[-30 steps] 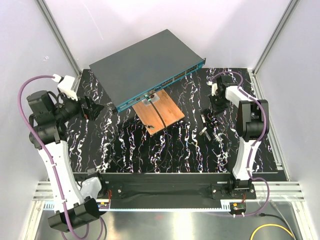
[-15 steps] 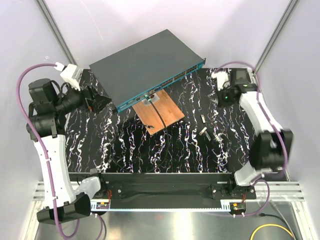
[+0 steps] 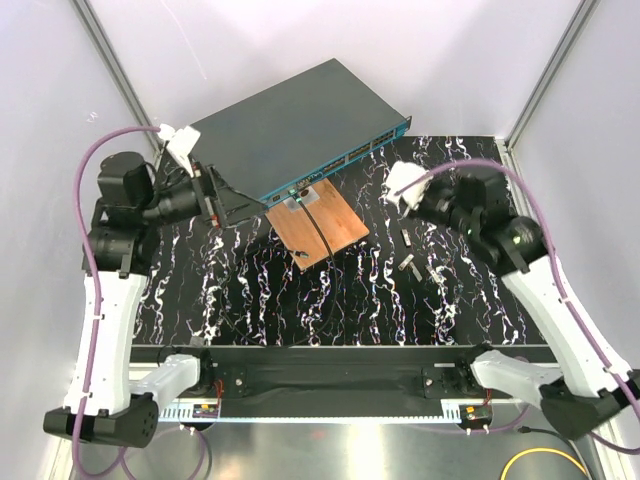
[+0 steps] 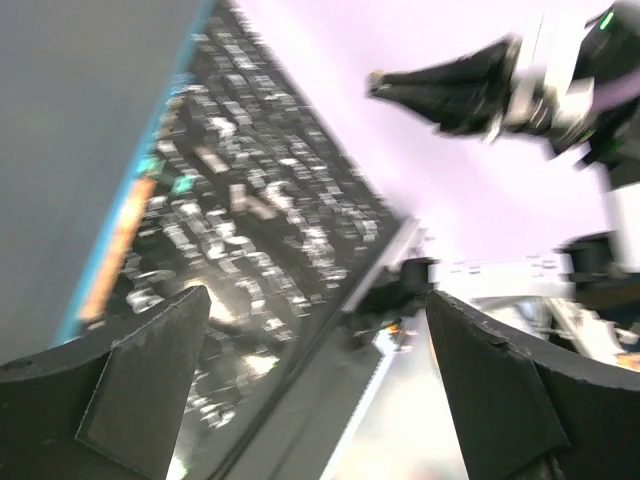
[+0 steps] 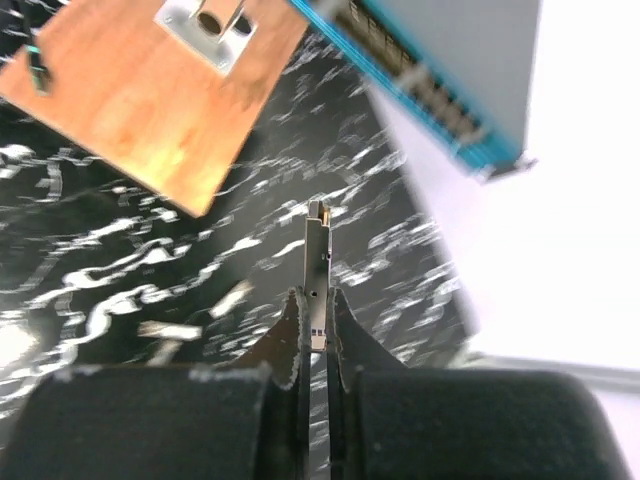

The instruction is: Insert the plug into the switch port

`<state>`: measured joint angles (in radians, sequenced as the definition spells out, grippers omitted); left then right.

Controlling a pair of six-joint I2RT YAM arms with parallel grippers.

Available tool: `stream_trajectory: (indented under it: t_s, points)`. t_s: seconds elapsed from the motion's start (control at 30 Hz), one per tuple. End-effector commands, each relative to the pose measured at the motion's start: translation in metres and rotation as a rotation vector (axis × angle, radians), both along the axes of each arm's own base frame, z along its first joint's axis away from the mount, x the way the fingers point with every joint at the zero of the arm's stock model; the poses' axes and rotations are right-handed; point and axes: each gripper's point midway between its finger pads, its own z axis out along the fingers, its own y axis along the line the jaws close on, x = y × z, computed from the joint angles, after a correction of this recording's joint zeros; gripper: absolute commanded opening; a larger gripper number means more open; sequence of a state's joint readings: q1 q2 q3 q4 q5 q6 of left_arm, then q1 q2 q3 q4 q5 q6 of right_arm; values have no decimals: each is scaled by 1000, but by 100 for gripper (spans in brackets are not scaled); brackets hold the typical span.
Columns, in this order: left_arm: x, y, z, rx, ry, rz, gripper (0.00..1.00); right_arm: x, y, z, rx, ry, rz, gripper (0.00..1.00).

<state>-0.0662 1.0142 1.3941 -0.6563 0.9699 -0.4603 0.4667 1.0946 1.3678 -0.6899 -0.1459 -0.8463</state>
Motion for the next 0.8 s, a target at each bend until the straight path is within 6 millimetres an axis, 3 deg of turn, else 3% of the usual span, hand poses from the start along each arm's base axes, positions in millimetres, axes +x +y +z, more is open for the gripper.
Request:
stream_trajectory:
  t_s: [0.0, 0.03, 0.07, 0.1, 0.17, 0.23, 0.27, 0.3, 0.43, 0.6, 0.77]
  points:
    - [-11, -20, 36, -123, -15, -75, 95, 8, 4, 43, -120, -306, -10, 0]
    - [-13, -28, 40, -139, -19, -109, 95, -4, 16, 55, -154, -397, 55, 0]
    - [-10, -34, 37, -152, 13, -128, 95, -4, 19, 45, -194, -431, 65, 0]
    - [-9, -40, 36, -178, 69, -142, 95, -5, 27, 63, -169, -542, 72, 0]
    - [-17, -58, 39, -203, 84, -223, 95, -17, 41, 60, -241, -682, 145, 0]
    - [-20, -75, 31, -197, 119, -281, 95, -28, 48, 88, -237, -871, 161, 0]
    - [-20, -81, 29, -196, 123, -302, 95, -34, 59, 80, -242, -902, 212, 0]
    - [-18, -88, 22, -196, 154, -319, 95, -39, 62, 88, -229, -956, 220, 0]
    - [-28, -113, 13, -182, 177, -414, 92, -55, 81, 90, -254, -1054, 295, 0]
    - [-28, -130, 5, -153, 178, -453, 86, -71, 97, 90, -241, -1113, 350, 0]
    - [-33, -140, 0, -139, 192, -494, 70, -79, 108, 85, -236, -1160, 372, 0]
